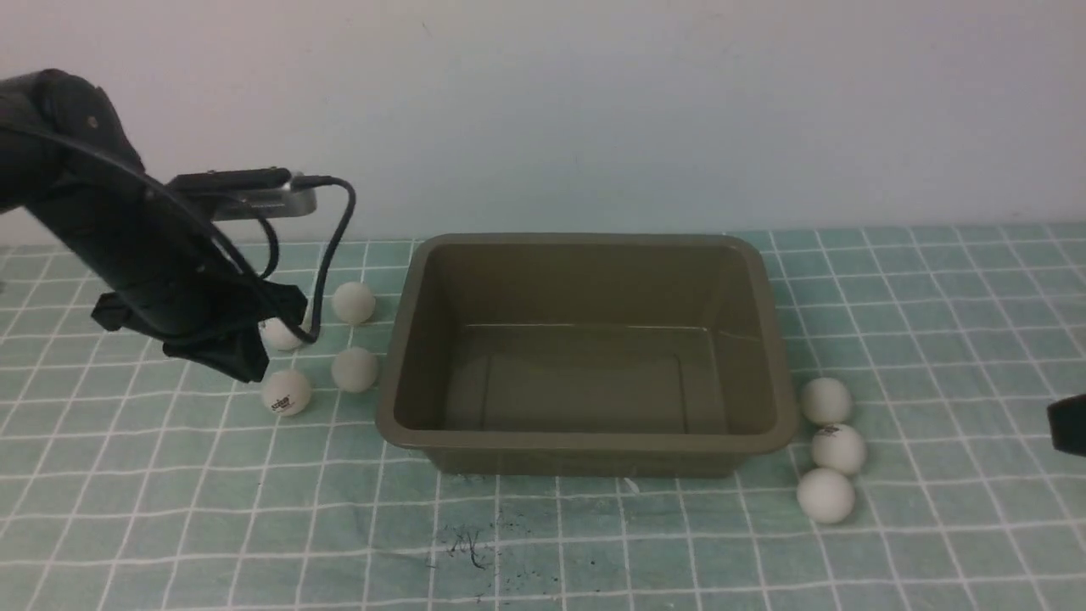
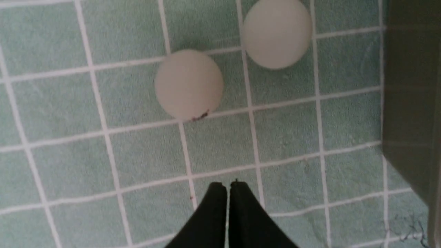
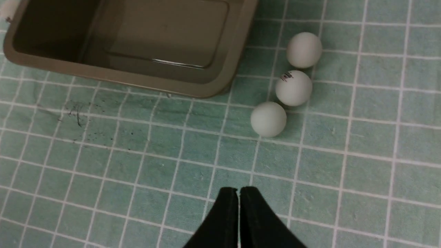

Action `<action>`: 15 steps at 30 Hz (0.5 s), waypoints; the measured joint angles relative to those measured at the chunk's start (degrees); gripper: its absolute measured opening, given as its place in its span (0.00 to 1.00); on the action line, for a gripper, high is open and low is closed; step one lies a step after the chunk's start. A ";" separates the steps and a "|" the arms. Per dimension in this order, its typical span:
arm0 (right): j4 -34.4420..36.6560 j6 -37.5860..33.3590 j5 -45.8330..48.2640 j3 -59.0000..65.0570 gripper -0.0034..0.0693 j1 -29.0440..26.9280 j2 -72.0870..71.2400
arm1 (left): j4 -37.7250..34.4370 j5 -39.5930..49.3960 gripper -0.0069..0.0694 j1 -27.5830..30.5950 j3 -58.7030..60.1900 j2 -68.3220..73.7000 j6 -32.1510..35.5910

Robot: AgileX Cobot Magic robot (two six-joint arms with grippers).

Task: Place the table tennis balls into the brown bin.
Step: 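Reach for and grasp a ping pong ball on the table beside the basket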

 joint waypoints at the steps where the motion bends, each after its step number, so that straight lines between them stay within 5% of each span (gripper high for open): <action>1: -0.47 0.29 0.00 -0.07 0.05 0.00 0.00 | 0.00 0.51 0.08 -0.14 -1.20 1.03 -0.13; 7: -2.45 2.01 0.00 -0.26 0.05 0.00 0.00 | 0.11 2.18 0.14 -0.65 -6.98 8.14 1.44; 15: -3.58 3.72 -0.46 -0.26 0.07 0.00 0.00 | 3.20 1.16 0.54 -0.70 -9.00 12.38 2.36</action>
